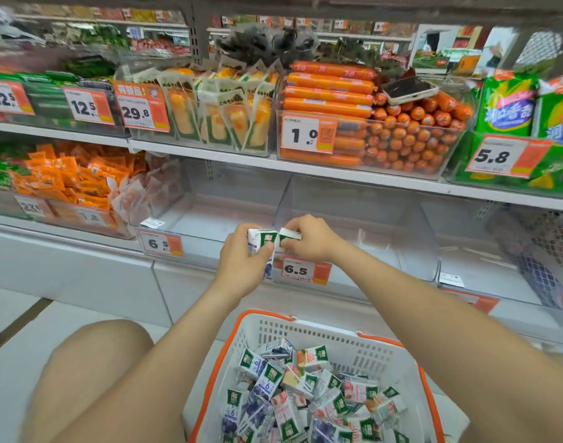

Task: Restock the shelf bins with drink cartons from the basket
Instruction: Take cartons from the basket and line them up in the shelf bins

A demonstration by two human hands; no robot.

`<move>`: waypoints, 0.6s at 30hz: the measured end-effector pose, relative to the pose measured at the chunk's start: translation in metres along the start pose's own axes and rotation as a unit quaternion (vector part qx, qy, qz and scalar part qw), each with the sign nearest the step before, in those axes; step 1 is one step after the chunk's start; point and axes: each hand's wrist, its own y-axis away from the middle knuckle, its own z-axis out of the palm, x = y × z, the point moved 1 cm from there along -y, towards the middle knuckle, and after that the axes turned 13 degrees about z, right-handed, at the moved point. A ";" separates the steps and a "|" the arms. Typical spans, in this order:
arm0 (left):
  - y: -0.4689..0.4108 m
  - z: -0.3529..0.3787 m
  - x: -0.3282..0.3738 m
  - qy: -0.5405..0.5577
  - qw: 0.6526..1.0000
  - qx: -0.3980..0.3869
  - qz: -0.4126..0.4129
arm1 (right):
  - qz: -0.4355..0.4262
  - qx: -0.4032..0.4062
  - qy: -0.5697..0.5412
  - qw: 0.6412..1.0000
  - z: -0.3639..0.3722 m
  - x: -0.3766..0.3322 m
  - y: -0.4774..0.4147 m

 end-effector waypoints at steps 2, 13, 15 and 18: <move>0.001 0.002 0.009 0.004 1.000 0.014 0.004 | 0.010 -0.022 -0.009 1.000 0.005 0.000 -0.005; -0.011 0.025 0.010 -0.010 0.999 0.038 -0.006 | -0.001 -0.103 -0.012 0.995 0.009 0.023 -0.012; -0.011 0.026 0.014 -0.004 0.999 0.047 -0.009 | -0.008 -0.121 -0.006 0.993 0.007 0.024 -0.009; -0.010 0.030 0.016 -0.001 0.999 0.049 -0.008 | -0.027 -0.097 0.003 0.995 0.000 0.026 -0.003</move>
